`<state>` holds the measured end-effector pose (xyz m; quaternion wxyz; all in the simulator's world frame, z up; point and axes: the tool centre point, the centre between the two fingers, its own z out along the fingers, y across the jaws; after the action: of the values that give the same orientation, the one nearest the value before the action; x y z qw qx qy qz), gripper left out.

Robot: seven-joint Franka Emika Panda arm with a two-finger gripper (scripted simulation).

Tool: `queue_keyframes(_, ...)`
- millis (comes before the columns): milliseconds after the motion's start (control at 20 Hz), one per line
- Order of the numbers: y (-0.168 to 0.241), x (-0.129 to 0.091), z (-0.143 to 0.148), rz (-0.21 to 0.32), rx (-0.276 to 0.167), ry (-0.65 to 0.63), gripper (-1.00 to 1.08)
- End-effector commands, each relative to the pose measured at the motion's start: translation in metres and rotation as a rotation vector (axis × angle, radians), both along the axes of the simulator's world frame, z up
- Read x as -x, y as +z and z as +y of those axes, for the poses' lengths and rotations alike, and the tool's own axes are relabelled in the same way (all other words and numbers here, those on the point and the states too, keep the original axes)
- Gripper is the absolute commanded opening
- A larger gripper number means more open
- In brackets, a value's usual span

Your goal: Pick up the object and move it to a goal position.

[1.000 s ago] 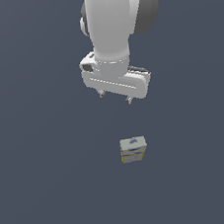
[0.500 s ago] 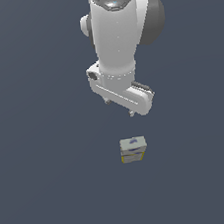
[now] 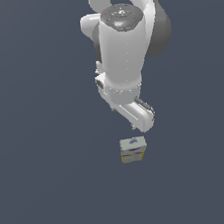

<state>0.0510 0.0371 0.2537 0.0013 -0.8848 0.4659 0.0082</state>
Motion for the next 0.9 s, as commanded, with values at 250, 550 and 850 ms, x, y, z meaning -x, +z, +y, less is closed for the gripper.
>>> queue_keyframes(250, -0.017, -0.021, 0.008, -0.003, 0.005, -0.184, 1.0)
queue_keyframes(550, -0.031, -0.036, 0.015, -0.006, 0.008, -0.328, 1.0)
queue_keyframes(850, -0.042, -0.047, 0.021, -0.008, 0.011, -0.438, 1.0)
